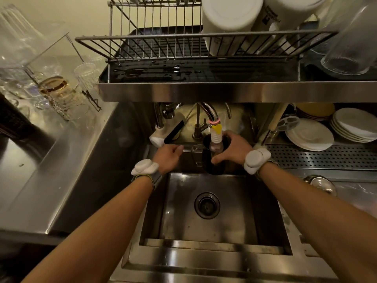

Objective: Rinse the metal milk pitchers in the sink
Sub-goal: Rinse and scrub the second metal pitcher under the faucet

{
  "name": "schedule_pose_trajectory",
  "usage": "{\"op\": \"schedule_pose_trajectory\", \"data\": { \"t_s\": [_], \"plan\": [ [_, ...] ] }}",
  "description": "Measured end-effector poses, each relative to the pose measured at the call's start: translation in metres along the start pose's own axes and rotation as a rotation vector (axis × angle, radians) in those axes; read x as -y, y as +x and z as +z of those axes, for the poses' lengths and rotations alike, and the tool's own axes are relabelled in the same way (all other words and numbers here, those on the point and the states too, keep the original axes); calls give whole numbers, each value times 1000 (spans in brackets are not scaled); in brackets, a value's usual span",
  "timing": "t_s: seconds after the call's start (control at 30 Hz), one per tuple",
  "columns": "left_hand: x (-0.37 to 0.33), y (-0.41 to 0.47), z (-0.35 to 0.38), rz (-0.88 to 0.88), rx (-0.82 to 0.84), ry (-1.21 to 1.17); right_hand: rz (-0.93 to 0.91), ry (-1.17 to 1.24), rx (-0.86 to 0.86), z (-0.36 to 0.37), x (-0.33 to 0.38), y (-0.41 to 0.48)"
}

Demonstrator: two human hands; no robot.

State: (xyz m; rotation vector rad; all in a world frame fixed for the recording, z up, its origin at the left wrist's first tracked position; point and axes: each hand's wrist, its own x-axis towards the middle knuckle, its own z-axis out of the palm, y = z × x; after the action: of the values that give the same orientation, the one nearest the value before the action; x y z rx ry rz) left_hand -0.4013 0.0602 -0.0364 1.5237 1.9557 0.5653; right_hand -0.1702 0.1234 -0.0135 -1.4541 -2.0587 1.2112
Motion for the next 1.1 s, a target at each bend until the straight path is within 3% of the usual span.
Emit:
{"op": "schedule_pose_trajectory", "data": {
  "t_s": [0.1,0.27,0.43,0.57,0.73,0.87,0.93,1.0,1.1],
  "plan": [
    [3,1,-3,-29,23,31,-23,18,65,5,5,2],
    [1,5,2,-12,14,24,15,-30,-50,-8,0,-1],
    [-4,7,1,-3,6,13,-24,-52,57,-7,3,0],
    [-6,8,2,23,-28,-10,1,-90,-4,-12,5,3],
    [-10,12,-2,18,-18,-14,3,-56,58,-10,4,0],
    [-13,12,-1,40,-29,-35,24,-56,-30,-10,4,-2],
    [-13,12,-1,28,-30,-43,-5,-43,19,-4,5,-1],
    [-15,12,-3,9,-26,-68,-4,-40,56,-5,2,-2],
    [-20,8,-1,8,54,-213,21,-64,-22,-6,-1,-4]
  ]
}}
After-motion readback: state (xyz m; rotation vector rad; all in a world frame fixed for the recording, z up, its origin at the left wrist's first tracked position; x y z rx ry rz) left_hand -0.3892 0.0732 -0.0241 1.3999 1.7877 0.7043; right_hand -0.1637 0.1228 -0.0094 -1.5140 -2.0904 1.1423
